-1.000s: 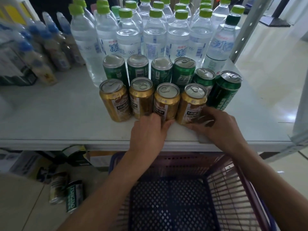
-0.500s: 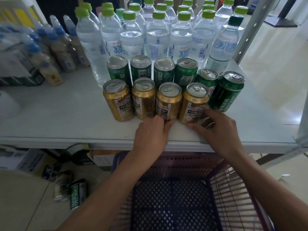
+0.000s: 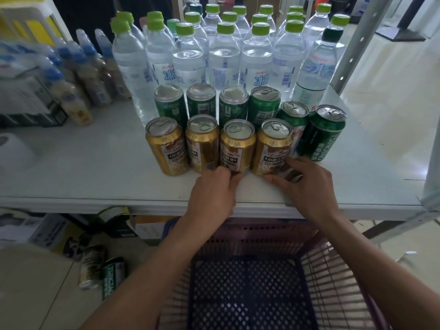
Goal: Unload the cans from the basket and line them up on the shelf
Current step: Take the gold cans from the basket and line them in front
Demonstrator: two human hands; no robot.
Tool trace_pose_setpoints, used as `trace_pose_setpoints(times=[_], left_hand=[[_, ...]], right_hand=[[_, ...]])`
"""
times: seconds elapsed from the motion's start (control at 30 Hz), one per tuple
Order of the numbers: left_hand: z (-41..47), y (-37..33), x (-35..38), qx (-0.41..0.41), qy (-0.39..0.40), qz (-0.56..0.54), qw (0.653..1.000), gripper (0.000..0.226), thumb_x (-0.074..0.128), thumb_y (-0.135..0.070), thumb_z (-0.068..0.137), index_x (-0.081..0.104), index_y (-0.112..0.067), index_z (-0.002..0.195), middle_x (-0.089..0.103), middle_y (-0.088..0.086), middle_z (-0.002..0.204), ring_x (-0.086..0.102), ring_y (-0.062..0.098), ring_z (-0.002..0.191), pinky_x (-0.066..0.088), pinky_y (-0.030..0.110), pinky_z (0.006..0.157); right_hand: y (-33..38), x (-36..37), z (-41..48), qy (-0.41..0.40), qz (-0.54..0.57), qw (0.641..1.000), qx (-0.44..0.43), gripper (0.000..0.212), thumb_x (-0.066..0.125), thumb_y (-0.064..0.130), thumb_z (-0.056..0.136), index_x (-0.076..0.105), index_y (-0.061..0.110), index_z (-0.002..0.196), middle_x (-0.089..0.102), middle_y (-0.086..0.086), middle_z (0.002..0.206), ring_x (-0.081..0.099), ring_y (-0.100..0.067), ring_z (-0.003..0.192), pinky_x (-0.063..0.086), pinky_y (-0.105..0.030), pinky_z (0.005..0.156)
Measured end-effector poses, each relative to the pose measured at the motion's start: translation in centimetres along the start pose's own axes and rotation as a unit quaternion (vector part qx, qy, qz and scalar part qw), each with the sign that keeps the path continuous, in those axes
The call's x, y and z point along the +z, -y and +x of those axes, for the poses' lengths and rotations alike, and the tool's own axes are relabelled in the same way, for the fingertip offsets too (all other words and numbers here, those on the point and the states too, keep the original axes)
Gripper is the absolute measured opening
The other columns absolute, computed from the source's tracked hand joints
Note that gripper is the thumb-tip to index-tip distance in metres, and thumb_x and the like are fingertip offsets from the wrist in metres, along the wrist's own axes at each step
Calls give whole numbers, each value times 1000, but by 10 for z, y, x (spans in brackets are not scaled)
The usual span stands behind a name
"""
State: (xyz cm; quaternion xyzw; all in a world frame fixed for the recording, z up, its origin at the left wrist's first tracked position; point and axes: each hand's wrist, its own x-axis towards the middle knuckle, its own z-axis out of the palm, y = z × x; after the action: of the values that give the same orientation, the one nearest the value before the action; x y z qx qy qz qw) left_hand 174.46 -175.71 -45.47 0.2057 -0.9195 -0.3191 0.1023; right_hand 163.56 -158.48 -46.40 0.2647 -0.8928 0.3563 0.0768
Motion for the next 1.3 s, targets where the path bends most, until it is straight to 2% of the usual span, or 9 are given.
trace_pose_setpoints(times=[0.13, 0.23, 0.3, 0.37, 0.43, 0.73, 0.93, 1.1, 1.3], left_hand=[[-5, -5, -17, 38, -5, 2, 999, 41, 52, -45, 99, 65, -12, 78, 69, 3, 66, 65, 17, 54, 58, 41, 62], [-6, -13, -44, 160, -170, 27, 972, 22, 62, -33, 95, 65, -14, 85, 65, -4, 75, 62, 11, 66, 57, 32, 65], [0, -9, -58, 209, -264, 60, 940, 21, 66, -26, 91, 66, -10, 105, 65, 2, 102, 62, 18, 94, 53, 31, 86], [10, 4, -60, 184, -242, 127, 944, 51, 68, -30, 90, 56, -8, 134, 56, 7, 136, 49, 24, 129, 40, 36, 111], [15, 16, -59, 169, -209, 151, 951, 62, 70, -25, 90, 48, -7, 145, 48, 8, 150, 39, 24, 143, 31, 38, 119], [14, 26, -80, 190, -138, 45, 971, 59, 76, -1, 80, 60, -10, 135, 56, 1, 144, 47, 13, 137, 26, 15, 115], [12, 10, -60, 276, -160, 58, 946, 54, 75, -26, 86, 59, -14, 137, 56, -1, 144, 40, 16, 143, 32, 35, 120], [17, 7, -44, 300, -189, 85, 931, 41, 68, -20, 92, 64, -12, 132, 59, 1, 142, 42, 20, 143, 31, 47, 118], [16, 29, -77, 146, -234, 154, 949, 66, 56, -69, 83, 62, -26, 133, 57, -3, 143, 35, 21, 146, 13, 46, 123]], right_hand=[[2, 1, 2, 19, -6, 1000, 2, 51, 79, 54, 78, 77, 21, 117, 62, 12, 99, 56, -8, 82, 38, -17, 73], [3, 2, 3, 42, -21, 999, 9, 51, 78, 57, 77, 74, 24, 116, 62, 10, 97, 55, -1, 74, 37, -6, 62], [5, 4, 3, 42, -31, 999, 12, 54, 78, 58, 77, 71, 23, 117, 60, 9, 98, 53, -6, 76, 37, -7, 63], [7, 7, 1, 29, -33, 999, 15, 54, 78, 58, 77, 71, 21, 116, 59, 9, 98, 51, -8, 81, 33, -13, 63], [7, 9, 2, 21, -26, 999, 18, 53, 77, 59, 78, 71, 20, 114, 60, 8, 98, 52, -9, 83, 35, -9, 65], [10, 11, 5, 18, -20, 999, 21, 45, 79, 57, 77, 69, 23, 105, 63, 6, 92, 52, 3, 75, 38, -1, 68], [14, 12, 5, 15, -13, 999, 43, 50, 81, 59, 74, 67, 23, 107, 64, 8, 93, 54, 2, 76, 38, -3, 62], [18, 12, 5, 15, 13, 998, 56, 52, 84, 55, 72, 59, 26, 108, 61, 16, 89, 54, 7, 78, 39, -6, 58], [17, 12, 4, 28, 21, 997, 69, 57, 84, 55, 73, 58, 23, 113, 64, 10, 96, 55, 4, 80, 38, -11, 62]])
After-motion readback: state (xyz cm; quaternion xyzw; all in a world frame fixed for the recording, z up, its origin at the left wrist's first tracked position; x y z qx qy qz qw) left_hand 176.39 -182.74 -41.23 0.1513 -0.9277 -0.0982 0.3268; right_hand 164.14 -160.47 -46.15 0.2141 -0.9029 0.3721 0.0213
